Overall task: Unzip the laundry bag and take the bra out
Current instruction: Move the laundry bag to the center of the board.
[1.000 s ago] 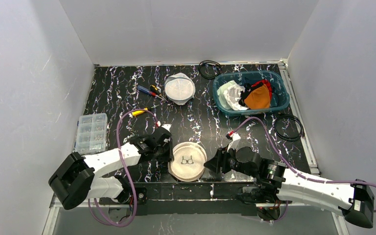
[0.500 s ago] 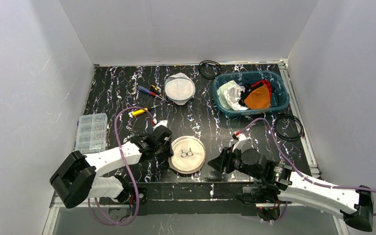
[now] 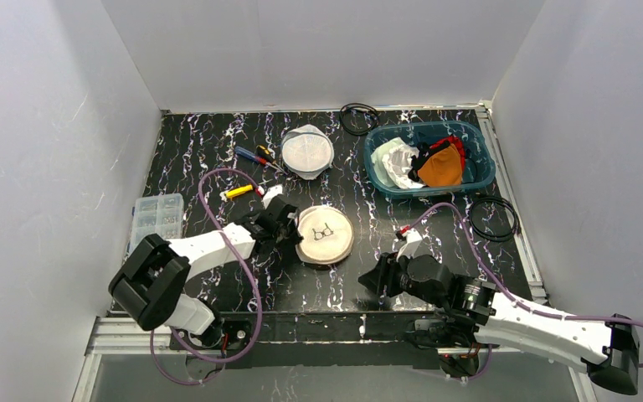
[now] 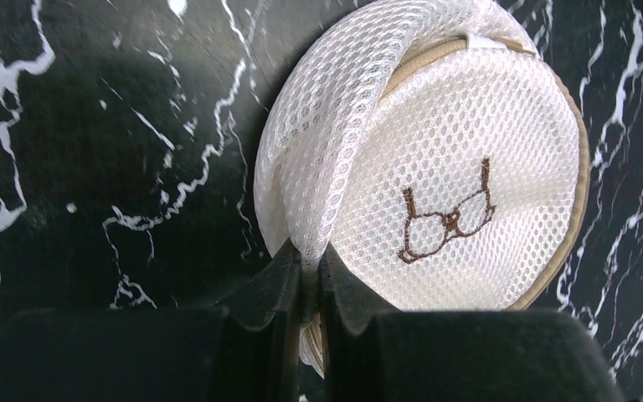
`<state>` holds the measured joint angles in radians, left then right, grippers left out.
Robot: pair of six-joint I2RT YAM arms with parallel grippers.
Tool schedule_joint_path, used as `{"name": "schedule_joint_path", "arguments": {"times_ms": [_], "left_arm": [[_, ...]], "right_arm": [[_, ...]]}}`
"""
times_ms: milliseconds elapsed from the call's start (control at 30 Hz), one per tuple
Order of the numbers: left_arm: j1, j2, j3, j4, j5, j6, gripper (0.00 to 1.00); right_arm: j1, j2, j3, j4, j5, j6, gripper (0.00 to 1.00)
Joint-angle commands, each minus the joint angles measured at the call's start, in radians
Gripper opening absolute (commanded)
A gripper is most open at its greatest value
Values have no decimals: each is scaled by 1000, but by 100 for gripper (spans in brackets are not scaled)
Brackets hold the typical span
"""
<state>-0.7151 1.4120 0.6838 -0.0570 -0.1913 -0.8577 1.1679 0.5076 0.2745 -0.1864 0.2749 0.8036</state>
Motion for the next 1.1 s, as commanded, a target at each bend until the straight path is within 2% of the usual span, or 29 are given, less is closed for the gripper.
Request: {"name": "schedule_joint_path", "arguments": {"times_ms": [0,533,1067], "left_arm": [[49,39,39,33,-31,-36,0],[170,219,199,17,-5,-4,0],[207,277,249,5,30,0,0]], "right_arm": [[5,22,48,-37,58,-38,56],[5,39,82,-63,125,-73,58],[4,36,102,-68,147,-81,59]]}}
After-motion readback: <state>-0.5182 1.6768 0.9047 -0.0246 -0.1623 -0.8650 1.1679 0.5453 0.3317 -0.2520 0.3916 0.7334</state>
